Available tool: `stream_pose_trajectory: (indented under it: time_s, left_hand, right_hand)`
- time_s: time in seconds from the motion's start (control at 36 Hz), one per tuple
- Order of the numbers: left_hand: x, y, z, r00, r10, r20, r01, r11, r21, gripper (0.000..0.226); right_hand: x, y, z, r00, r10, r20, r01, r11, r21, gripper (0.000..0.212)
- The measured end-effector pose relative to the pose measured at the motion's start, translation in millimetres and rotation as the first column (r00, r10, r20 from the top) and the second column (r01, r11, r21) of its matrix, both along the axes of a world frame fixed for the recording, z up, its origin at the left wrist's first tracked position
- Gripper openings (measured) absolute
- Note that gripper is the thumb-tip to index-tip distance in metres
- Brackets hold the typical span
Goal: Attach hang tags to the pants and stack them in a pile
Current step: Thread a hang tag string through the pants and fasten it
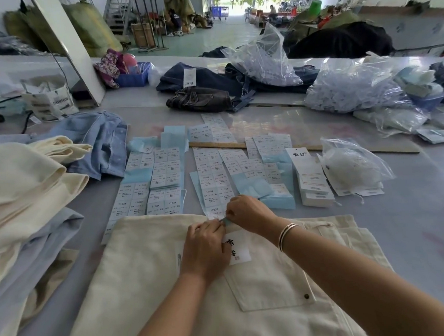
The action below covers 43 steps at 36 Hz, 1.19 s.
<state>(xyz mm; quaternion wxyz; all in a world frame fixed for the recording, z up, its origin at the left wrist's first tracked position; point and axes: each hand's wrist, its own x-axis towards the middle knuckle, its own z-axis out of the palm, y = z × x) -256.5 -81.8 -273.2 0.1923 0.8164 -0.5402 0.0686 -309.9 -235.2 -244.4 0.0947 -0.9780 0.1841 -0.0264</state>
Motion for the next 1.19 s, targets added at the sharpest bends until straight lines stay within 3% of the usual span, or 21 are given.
stream_pose_trajectory:
  time_s: [0.14, 0.28, 0.36, 0.5, 0.64, 0.72, 1.03, 1.19]
  left_hand:
    - [0, 0, 1, 1.0, -0.005, 0.004, 0.005, 1.0, 0.016, 0.036]
    - [0, 1, 2, 1.0, -0.008, -0.005, 0.008, 0.999, 0.04, 0.035]
    - [1, 1, 2, 1.0, -0.013, -0.004, 0.013, 0.999, 0.045, 0.035]
    - [0, 0, 3, 1.0, -0.021, 0.019, 0.021, 0.999, 0.033, 0.034]
    - [-2, 2, 4, 0.999, -0.033, 0.033, 0.033, 0.999, -0.005, 0.024]
    - [-3, 4, 5, 0.998, -0.043, 0.035, 0.042, 0.999, 0.022, 0.028]
    - [-4, 6, 10, 0.998, -0.054, 0.025, 0.054, 0.998, 0.016, 0.033]
    - [-5, 6, 8, 0.999, -0.04, -0.02, 0.04, 0.999, 0.012, 0.037]
  right_hand:
    - [3, -11, 1, 0.985, -0.167, -0.041, 0.172, 0.949, 0.265, 0.023]
    - [1, -23, -1, 0.914, -0.405, 0.041, 0.317, 0.772, 0.551, 0.018]
    - [-6, -30, 1, 0.952, -0.304, 0.039, 0.273, 0.898, 0.345, 0.02]
    - [-18, -18, 1, 1.0, -0.011, -0.021, 0.016, 0.973, 0.232, 0.033]
    - [-19, -5, 0, 0.996, 0.071, -0.051, -0.071, 0.997, -0.005, 0.032]
    - [-16, 2, -3, 0.999, 0.037, -0.006, -0.037, 0.997, -0.071, 0.03]
    - [-17, 11, -5, 0.962, -0.187, 0.201, 0.174, 0.982, 0.08, 0.019]
    - [-17, 6, -1, 0.976, -0.201, 0.087, 0.18, 0.962, 0.208, 0.015]
